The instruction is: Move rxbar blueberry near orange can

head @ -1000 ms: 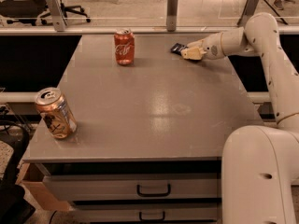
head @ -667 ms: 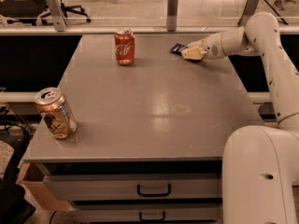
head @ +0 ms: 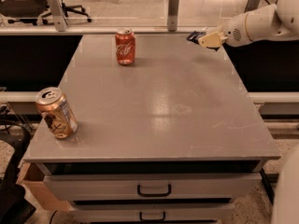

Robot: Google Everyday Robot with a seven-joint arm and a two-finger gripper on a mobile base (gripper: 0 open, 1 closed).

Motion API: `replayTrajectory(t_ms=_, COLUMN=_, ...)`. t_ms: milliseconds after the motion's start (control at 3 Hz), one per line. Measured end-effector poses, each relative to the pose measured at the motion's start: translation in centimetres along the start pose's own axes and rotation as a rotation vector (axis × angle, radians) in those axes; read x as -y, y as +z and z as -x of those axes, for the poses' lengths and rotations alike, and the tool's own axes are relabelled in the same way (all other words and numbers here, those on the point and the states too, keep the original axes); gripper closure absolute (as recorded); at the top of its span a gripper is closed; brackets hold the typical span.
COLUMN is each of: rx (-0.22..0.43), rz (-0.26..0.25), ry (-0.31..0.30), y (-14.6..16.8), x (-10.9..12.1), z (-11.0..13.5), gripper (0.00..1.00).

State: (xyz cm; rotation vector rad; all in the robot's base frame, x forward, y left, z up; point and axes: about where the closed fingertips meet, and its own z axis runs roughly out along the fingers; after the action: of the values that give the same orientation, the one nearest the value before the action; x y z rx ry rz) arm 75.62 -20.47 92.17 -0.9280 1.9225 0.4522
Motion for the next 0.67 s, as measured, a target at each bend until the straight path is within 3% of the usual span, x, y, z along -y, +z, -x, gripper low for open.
replayTrajectory(t_ms=333, rx=0.001, rz=-0.083, ry=-0.017, y=-6.2, x=-2.8, z=2.1, gripper=1.0)
replayTrajectory(t_ms=667, rx=0.015, rz=-0.108, ry=-0.022, y=-9.9, x=-6.8, z=2.3, gripper=1.0)
